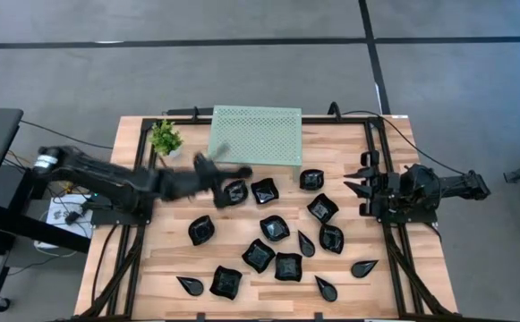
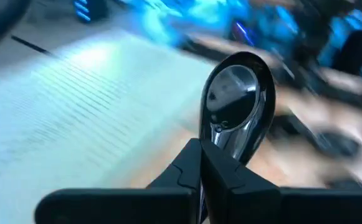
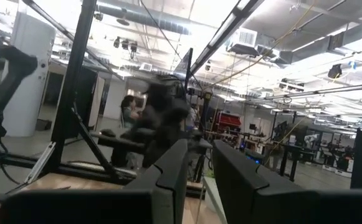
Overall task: Pick & Place Mini shaped plates
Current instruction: Put the drop shaped plate on the shelf
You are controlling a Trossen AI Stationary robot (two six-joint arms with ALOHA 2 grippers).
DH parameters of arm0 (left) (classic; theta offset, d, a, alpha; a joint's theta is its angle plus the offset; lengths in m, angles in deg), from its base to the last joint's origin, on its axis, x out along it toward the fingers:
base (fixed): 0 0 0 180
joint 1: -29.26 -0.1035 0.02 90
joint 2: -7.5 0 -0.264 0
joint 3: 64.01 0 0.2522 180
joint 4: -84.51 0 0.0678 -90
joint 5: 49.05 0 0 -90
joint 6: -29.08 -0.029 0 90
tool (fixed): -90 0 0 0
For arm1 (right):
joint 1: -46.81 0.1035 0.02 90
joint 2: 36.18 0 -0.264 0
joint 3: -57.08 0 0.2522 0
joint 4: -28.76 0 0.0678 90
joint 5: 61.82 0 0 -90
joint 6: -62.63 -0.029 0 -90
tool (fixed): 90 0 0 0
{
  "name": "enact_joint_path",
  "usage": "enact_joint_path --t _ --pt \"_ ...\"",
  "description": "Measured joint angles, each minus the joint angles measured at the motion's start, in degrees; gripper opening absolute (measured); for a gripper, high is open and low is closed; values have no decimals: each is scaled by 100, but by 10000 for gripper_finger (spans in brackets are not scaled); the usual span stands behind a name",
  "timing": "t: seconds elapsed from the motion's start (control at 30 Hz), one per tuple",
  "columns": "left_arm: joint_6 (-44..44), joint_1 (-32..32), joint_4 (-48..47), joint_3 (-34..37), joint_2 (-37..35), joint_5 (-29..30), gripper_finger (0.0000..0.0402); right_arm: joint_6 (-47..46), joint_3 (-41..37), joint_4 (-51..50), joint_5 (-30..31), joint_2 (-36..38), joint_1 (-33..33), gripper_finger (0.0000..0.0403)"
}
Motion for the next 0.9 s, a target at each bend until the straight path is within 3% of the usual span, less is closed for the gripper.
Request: enact_joint_path --t 0.1,0.23,0.33,0.5,0.63,0.9 --pt "-186 -1003 -8 -73 -384 -464 4 -1 2 255 0 -8 0 71" --pt "-139 -2471 -393 -78 -428 -1756 3 -197 2 677 -5 -196 1 71" --pt "-138 -3237 -639 -78 -238 -2534 4 -434 72 1121 -42 -667 2 70" --pt "-241 -3544 -684 -78 -29 -2755 5 -785 680 899 229 -1983 10 61" --pt "-308 -3592 -774 -78 63 -2755 6 -1070 1410 76 577 -3357 9 54" --pt "-293 -3614 -776 -78 76 -2746 6 -823 2554 -276 1187 -5428 -7 51"
